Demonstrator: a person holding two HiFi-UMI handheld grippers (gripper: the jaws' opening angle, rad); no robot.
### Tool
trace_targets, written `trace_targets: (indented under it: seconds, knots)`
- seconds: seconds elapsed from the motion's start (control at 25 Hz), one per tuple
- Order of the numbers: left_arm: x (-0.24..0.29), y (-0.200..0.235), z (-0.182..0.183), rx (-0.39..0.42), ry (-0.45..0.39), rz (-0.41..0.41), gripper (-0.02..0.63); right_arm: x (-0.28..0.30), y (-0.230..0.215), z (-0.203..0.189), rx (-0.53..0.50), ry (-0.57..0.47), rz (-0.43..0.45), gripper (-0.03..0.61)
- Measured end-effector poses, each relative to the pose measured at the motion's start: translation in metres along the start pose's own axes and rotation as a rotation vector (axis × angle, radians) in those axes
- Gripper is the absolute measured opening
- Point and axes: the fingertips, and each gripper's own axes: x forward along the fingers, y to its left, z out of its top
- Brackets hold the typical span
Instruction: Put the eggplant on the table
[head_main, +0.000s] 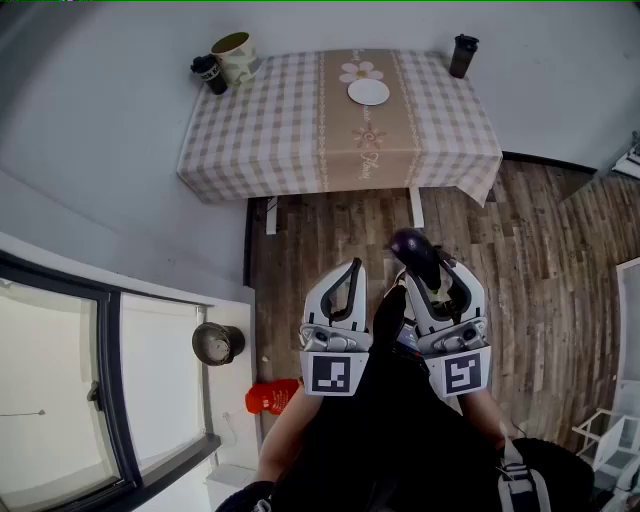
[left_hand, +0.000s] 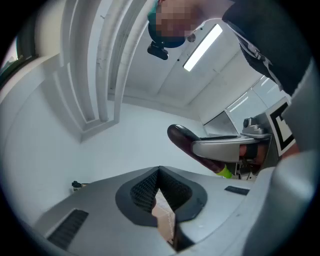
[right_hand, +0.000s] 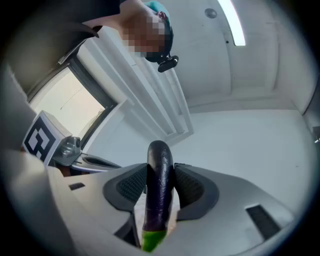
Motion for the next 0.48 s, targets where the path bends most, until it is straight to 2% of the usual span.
trace_targets:
  seconds: [0.36,0.48]
  knots:
    - [-0.0037,0.0031,-0.0042,0.020,0.009,-0.005,0.003,0.0004,0.0064,0.0026,0.025,-0.009,0.015,0.178]
    - [-0.0012,0.0048,-0.0006,0.000,-0.009,0.002,0.003,0.0010,0.0083,0.0025,0.027,-0.005,0.019,0.178]
